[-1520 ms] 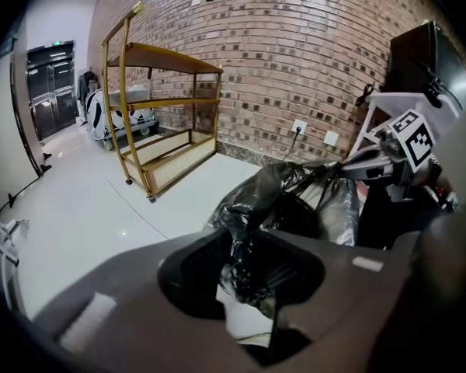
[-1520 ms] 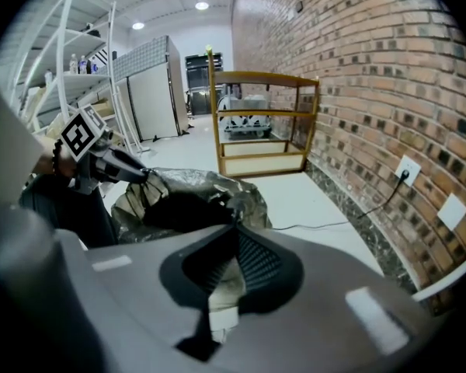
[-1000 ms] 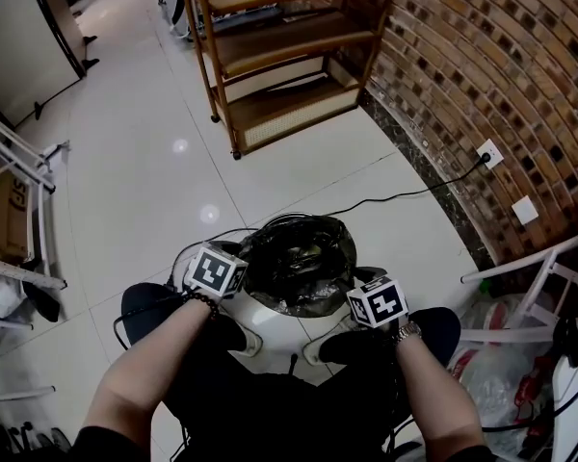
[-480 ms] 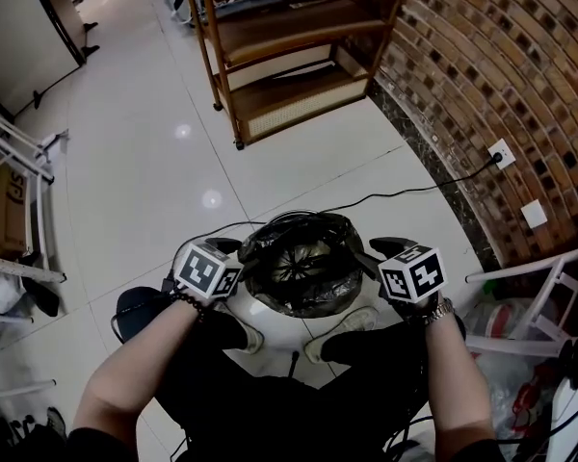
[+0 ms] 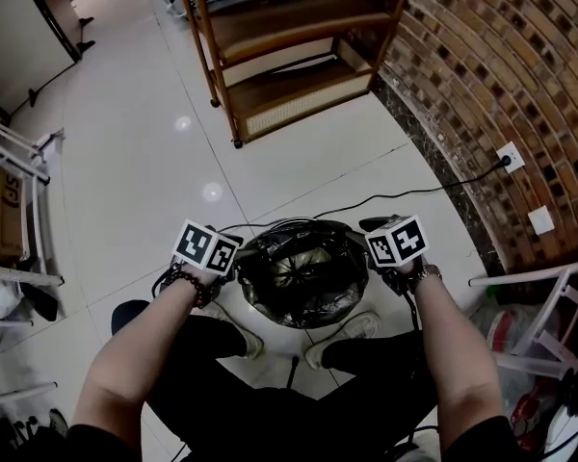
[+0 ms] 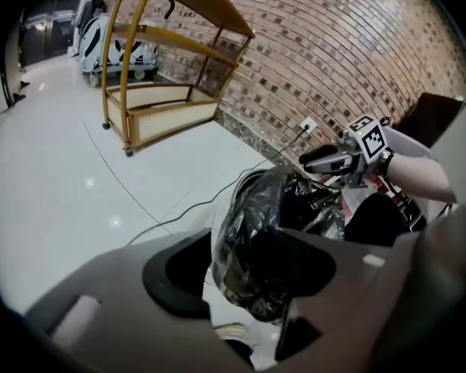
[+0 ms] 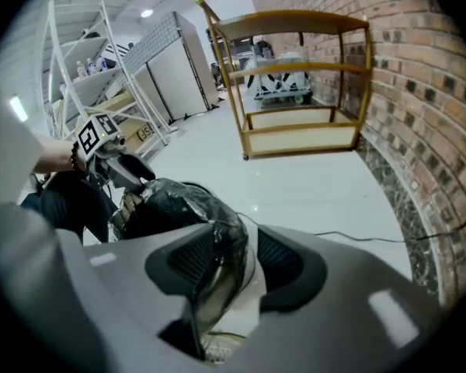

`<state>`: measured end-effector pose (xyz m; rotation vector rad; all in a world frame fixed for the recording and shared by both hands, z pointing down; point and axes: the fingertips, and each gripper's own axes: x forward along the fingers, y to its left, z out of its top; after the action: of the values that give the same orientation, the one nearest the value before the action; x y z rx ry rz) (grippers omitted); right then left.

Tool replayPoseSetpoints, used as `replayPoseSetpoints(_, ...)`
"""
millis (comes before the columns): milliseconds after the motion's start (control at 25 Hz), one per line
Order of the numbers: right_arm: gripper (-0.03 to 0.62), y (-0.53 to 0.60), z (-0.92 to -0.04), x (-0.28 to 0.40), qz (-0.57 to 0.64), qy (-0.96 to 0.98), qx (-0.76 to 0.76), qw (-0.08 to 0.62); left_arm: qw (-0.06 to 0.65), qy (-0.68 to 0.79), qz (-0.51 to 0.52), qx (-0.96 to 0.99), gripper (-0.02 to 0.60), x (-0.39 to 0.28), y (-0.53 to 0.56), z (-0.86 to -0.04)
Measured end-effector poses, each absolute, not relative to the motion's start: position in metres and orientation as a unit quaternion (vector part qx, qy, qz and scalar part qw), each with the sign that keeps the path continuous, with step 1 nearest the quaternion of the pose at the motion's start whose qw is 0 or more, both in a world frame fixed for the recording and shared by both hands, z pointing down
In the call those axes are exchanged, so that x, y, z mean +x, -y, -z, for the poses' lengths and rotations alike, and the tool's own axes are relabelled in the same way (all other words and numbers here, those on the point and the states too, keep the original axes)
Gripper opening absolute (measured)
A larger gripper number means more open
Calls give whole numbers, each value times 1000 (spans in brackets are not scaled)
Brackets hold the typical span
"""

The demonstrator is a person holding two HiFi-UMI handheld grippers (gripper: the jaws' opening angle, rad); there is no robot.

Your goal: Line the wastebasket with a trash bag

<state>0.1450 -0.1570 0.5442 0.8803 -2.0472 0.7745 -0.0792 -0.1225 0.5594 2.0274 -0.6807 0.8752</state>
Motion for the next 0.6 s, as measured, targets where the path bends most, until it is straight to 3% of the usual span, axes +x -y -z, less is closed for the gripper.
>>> replayPoseSetpoints(160, 175, 162, -562, 136, -338, 806, 314, 371, 431, 242, -342, 799, 194, -72, 121, -572)
replayPoseSetpoints(320, 4, 165, -571, 133, -342, 809, 304, 369, 428, 231, -329, 809, 78, -67, 124, -564)
replayPoseSetpoints(440, 3, 172, -568, 131, -337, 817, 305, 354, 416, 236, -319, 818, 14, -65, 130, -554)
replayPoseSetpoints(600, 3, 184, -563, 129, -317, 827, 322, 335, 393, 259, -314, 825, 14, -70, 142, -547)
